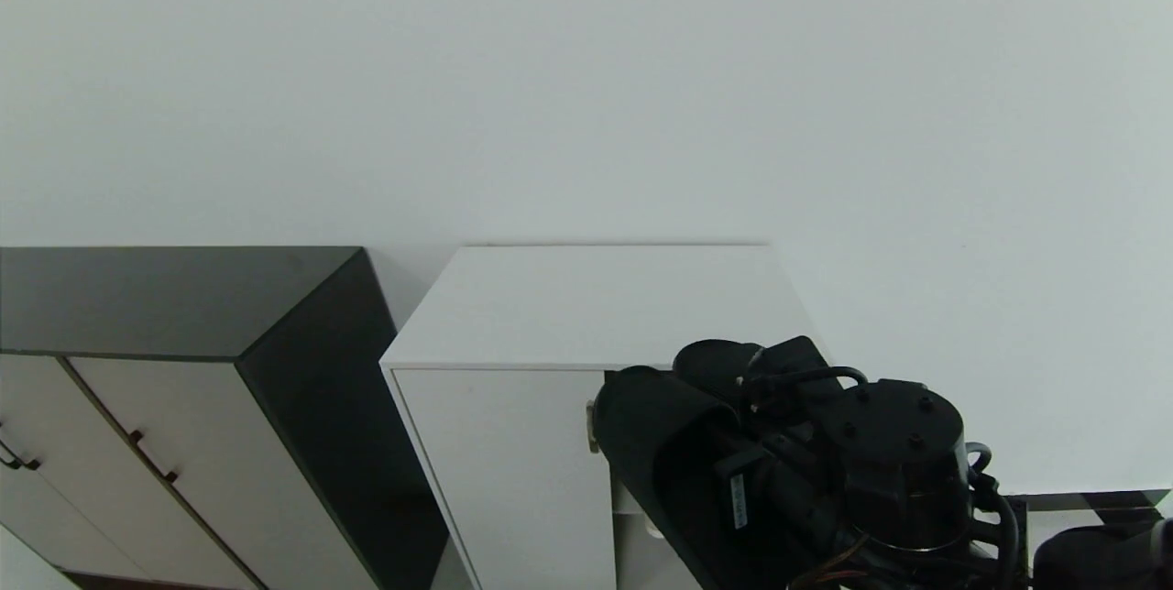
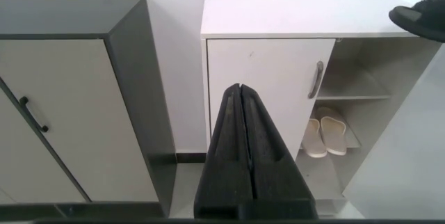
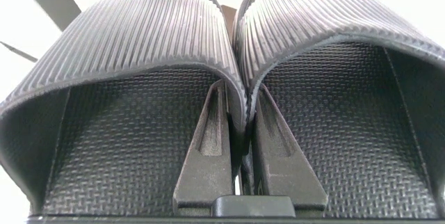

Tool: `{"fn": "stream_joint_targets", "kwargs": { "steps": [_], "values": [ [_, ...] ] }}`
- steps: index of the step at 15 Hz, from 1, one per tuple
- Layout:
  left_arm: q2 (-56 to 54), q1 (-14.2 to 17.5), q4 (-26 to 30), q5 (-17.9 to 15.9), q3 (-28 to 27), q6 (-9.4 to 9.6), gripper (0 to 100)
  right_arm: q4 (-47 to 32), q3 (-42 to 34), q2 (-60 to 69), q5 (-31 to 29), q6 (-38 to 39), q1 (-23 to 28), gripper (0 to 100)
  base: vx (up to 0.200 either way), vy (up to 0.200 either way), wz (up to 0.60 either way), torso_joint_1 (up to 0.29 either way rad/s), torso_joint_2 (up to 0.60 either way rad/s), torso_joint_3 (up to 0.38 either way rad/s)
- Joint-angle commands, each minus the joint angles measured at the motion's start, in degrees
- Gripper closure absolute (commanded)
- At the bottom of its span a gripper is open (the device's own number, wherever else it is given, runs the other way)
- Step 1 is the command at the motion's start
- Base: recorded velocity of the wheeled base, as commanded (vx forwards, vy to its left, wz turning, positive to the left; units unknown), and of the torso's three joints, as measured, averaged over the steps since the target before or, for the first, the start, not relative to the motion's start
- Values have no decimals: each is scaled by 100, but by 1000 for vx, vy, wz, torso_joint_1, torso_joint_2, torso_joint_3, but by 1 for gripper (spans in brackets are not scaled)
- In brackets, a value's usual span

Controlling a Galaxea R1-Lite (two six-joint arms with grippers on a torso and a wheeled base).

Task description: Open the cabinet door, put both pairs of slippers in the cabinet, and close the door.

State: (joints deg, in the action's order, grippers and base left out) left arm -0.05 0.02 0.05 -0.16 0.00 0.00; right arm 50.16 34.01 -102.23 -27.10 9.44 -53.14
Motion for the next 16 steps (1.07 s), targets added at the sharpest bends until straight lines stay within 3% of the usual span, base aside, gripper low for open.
{"fn": "stream_joint_targets", "kwargs": {
  "steps": [1,9,16],
  "values": [
    [5,6,-5,7,0,0,100,2,-61,28,12,14,-65,100,0,0,0,0,0,0],
    [5,-2,4,-2,0,9,100,-7,-9,1,-6,-21,-91,100,0,0,0,-10,15,12],
    [5,-2,-5,7,0,0,100,2,-140,10,-32,-12,-188,100,0,0,0,-159,366,203]
  ]
}}
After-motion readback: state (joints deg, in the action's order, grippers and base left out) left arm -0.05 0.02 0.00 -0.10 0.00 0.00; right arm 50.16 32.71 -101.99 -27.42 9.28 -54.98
